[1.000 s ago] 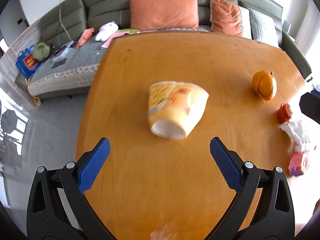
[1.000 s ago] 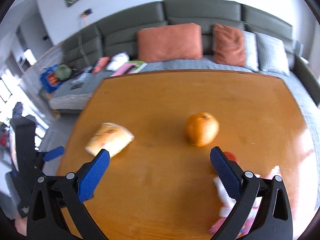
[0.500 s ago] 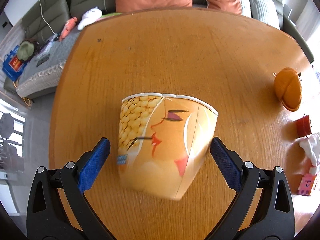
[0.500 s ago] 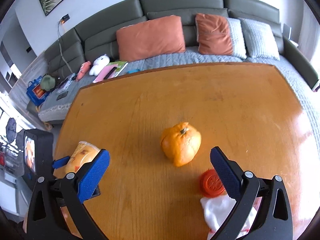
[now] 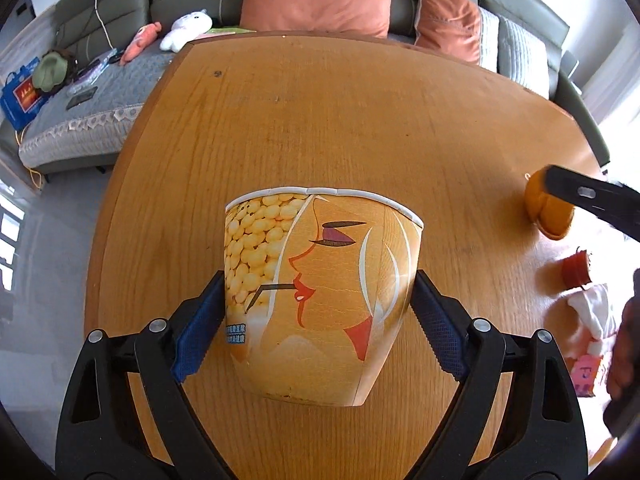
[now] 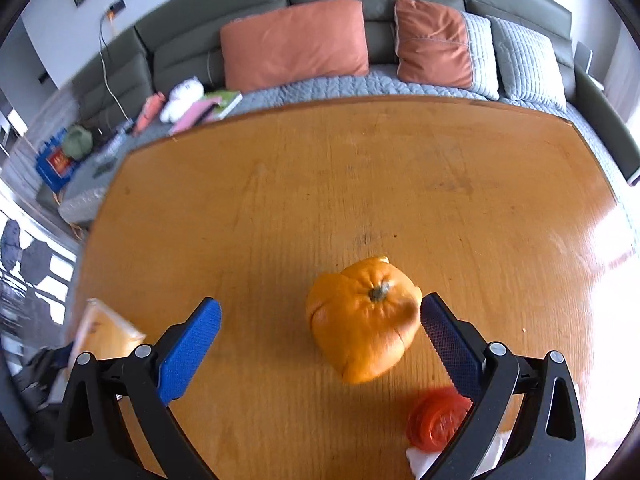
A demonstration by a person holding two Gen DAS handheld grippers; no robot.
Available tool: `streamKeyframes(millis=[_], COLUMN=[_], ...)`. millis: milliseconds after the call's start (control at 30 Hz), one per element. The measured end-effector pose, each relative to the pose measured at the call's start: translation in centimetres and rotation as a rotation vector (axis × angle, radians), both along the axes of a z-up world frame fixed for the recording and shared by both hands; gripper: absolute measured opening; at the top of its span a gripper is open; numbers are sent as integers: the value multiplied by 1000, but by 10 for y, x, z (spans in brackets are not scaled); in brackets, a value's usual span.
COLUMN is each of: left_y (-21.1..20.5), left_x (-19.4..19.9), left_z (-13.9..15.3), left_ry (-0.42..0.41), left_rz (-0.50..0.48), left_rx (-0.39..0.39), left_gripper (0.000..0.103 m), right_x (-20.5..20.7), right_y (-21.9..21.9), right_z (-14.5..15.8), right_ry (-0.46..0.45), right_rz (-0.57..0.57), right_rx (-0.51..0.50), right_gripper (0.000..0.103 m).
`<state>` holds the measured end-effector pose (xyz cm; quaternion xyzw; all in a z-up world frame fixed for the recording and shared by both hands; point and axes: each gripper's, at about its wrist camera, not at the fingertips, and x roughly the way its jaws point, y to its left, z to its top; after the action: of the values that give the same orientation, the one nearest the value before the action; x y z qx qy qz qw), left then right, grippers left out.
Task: Collect trash
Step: 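Grasp the yellow paper cup with the left gripper while the right gripper grasps the orange, then carry the yellow cup and orange to the bin and release both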
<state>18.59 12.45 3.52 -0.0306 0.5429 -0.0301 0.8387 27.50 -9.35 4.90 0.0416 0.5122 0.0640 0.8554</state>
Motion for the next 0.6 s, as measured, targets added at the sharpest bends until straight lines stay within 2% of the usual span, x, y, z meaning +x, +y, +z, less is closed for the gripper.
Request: streamKeyframes(millis=[100, 167, 200, 233, 433, 600], left_y=[6, 11, 11, 12, 8, 11], left_x=[-3, -3, -4, -4, -8, -18], left_z=[-3, -8, -11, -14, -9, 7], left_ry=[9, 19, 26, 30, 12, -22], left_rz=[18, 25, 29, 31, 27, 22], left_rx=[-10, -12, -9, -10, -27, -47], left_gripper=[86, 86, 86, 86, 86, 86], right_x=[6, 8, 9, 11, 15, 0], right_y=[10, 14, 14, 12, -9, -17], right_z=[-8, -12, -13, -14, -11, 3], right_ry=[-18, -25, -26, -24, 3, -9], right_rz=[6, 11, 8, -2, -23, -22], right_rx=[-102, -165, -188, -222, -153, -24], right_gripper=[95, 80, 64, 55, 46, 45])
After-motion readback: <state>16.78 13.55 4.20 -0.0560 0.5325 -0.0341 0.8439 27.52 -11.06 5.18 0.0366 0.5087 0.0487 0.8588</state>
